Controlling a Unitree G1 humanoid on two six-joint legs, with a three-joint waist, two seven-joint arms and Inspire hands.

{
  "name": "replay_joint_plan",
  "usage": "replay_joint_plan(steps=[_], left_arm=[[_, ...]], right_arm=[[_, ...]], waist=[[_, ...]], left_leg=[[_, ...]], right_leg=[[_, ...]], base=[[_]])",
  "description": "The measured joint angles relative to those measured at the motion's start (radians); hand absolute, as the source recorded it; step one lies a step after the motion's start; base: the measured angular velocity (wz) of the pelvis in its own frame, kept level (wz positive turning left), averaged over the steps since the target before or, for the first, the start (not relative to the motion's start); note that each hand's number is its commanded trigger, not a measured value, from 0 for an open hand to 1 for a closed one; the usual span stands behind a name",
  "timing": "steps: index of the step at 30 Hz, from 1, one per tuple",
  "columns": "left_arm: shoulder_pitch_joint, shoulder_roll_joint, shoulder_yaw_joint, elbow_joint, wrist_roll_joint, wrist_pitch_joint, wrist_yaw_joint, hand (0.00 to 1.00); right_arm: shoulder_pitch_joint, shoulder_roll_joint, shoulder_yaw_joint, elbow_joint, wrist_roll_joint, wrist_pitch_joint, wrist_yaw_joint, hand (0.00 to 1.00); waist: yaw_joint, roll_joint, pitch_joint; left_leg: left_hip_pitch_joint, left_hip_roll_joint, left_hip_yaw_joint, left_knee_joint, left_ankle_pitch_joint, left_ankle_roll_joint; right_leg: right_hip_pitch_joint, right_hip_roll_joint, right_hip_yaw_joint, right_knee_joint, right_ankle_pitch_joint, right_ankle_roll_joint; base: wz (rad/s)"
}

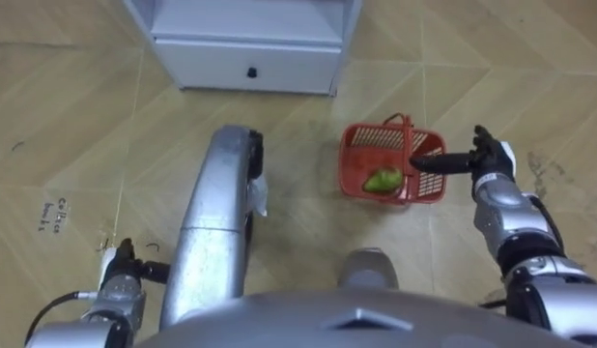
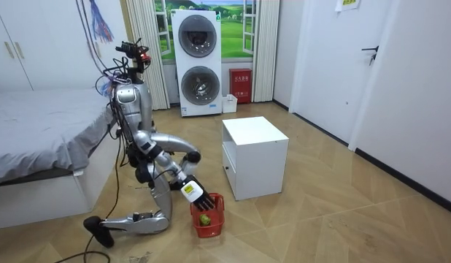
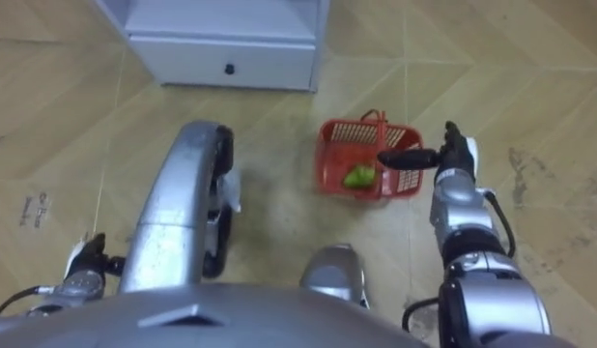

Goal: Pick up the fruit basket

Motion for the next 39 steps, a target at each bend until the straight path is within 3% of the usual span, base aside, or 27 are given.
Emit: replay_joint_plan(steps=[4, 12, 15, 19, 25, 26, 35, 39], left_arm=[[0.005, -0.007, -0.034, -0.004, 0.001, 0.0, -0.002, 0.0], [0.007, 0.009, -0.073, -0.001, 0.001, 0.001, -0.025, 0.0], [-0.002, 0.017, -0.073, 0.01, 0.001, 0.002, -0.029, 0.0], [-0.003, 0.021, -0.081, 0.01, 0.001, 0.005, -0.037, 0.0], [0.018, 0.026, -0.086, 0.015, 0.0, 0.04, -0.05, 0.0], [0.018, 0.027, -0.086, 0.015, 0.0, 0.042, -0.054, 0.0], [0.022, 0.033, -0.093, 0.016, 0.0, 0.043, -0.075, 0.0], [0.027, 0.034, -0.093, 0.014, 0.0, 0.044, -0.094, 0.0]], right_arm=[[0.0, -0.002, -0.001, 0.0, 0.0, 0.0, -0.015, 0.0], [-0.053, -0.01, 0.004, 0.009, 0.036, -0.001, -0.019, 0.0], [-0.079, -0.012, 0.004, 0.018, 0.05, -0.002, -0.014, 0.0], [-0.09, -0.035, 0.004, 0.032, 0.096, -0.002, -0.01, 0.0], [-0.092, -0.07, 0.032, 0.079, 0.154, -0.002, 0.014, 0.0], [-0.091, -0.073, 0.032, 0.09, 0.153, -0.002, 0.014, 0.0], [-0.123, -0.076, 0.034, 0.139, 0.181, -0.002, 0.039, 0.0], [-0.128, -0.094, 0.039, 0.16, 0.182, -0.002, 0.063, 0.0]], waist=[[0.0, -0.001, 0.0003], [0.032, -0.015, 0.0112], [0.045, -0.01, 0.015], [0.08, 0.014, 0.0264], [0.112, 0.043, 0.0236], [0.119, 0.047, 0.0259], [0.142, 0.047, 0.0269], [0.163, 0.058, 0.0327]], left_leg=[[-0.003, 0.0, -0.001, -0.017, 0.009, -0.017], [-0.023, -0.001, -0.002, -0.015, 0.009, -0.018], [-0.031, -0.002, -0.001, -0.016, 0.009, -0.018], [-0.046, 0.001, -0.005, -0.012, 0.01, -0.016], [-0.071, 0.001, -0.011, -0.013, 0.012, -0.018], [-0.075, 0.0, -0.012, -0.014, 0.012, -0.019], [-0.107, -0.003, -0.005, -0.016, 0.017, -0.012], [-0.108, -0.003, -0.004, -0.016, 0.017, -0.012]], right_leg=[[-0.01, 0.0, -0.002, 0.008, 0.0, -0.001], [-0.012, 0.003, -0.025, -0.002, 0.0, -0.001], [-0.01, 0.004, -0.036, -0.004, 0.0, -0.001], [-0.014, 0.016, -0.047, -0.011, 0.0, -0.001], [-0.032, 0.022, -0.061, -0.017, 0.0, -0.001], [-0.034, 0.024, -0.062, -0.017, 0.0, -0.001], [-0.05, 0.017, -0.083, -0.025, 0.0, -0.001], [-0.046, 0.018, -0.09, -0.028, 0.0, -0.001]], base=[[0.04], [0.07], [0.09], [0.08], [0.06], [0.07], [0.07], [0.03]])
